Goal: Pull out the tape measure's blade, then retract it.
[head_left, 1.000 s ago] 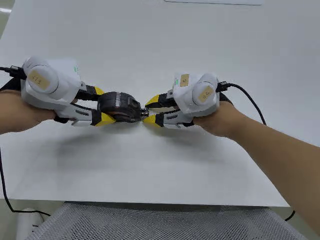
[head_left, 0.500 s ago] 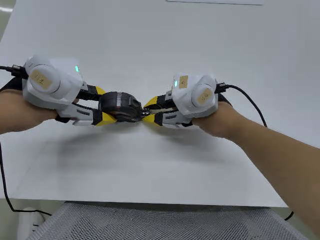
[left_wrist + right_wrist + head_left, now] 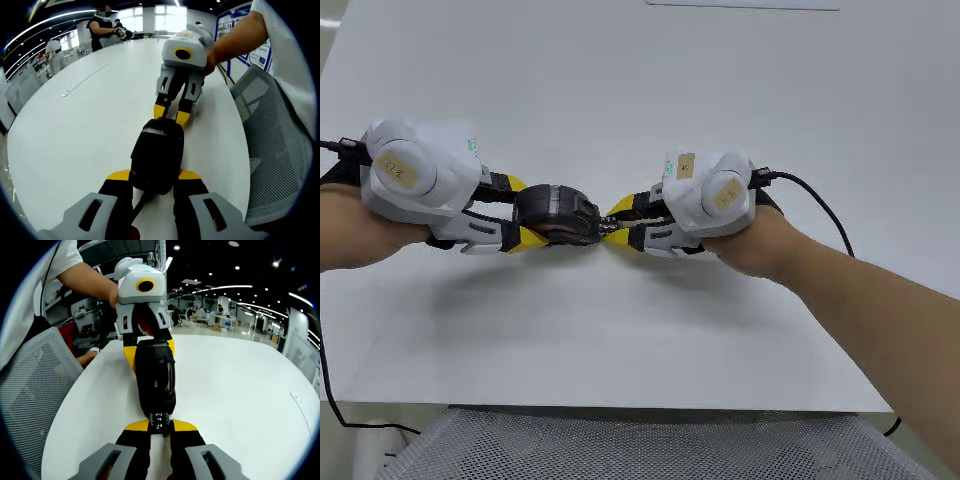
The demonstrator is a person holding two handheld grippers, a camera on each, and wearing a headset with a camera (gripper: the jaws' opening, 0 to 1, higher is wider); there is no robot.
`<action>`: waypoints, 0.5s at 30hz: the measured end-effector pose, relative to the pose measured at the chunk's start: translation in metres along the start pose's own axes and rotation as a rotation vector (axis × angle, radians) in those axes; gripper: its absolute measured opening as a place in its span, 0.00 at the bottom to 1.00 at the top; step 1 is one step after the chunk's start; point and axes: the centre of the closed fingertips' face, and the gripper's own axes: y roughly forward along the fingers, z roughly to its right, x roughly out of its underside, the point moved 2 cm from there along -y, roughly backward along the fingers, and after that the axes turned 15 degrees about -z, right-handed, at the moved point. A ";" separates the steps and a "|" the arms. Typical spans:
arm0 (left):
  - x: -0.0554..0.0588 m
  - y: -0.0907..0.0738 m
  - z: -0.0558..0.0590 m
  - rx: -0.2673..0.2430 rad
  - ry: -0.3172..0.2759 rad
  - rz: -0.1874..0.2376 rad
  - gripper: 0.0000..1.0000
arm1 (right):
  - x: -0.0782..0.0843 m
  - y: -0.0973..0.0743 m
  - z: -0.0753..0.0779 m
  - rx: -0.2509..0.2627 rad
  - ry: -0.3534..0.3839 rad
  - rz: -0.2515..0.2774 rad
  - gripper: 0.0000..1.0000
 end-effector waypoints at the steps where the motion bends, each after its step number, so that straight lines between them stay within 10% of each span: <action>1: 0.000 0.000 0.000 0.001 0.002 0.000 0.25 | 0.001 -0.001 0.000 0.000 0.002 0.001 0.11; 15: 0.000 0.001 0.000 0.001 0.019 -0.002 0.25 | 0.014 -0.017 -0.004 0.013 0.029 -0.017 0.11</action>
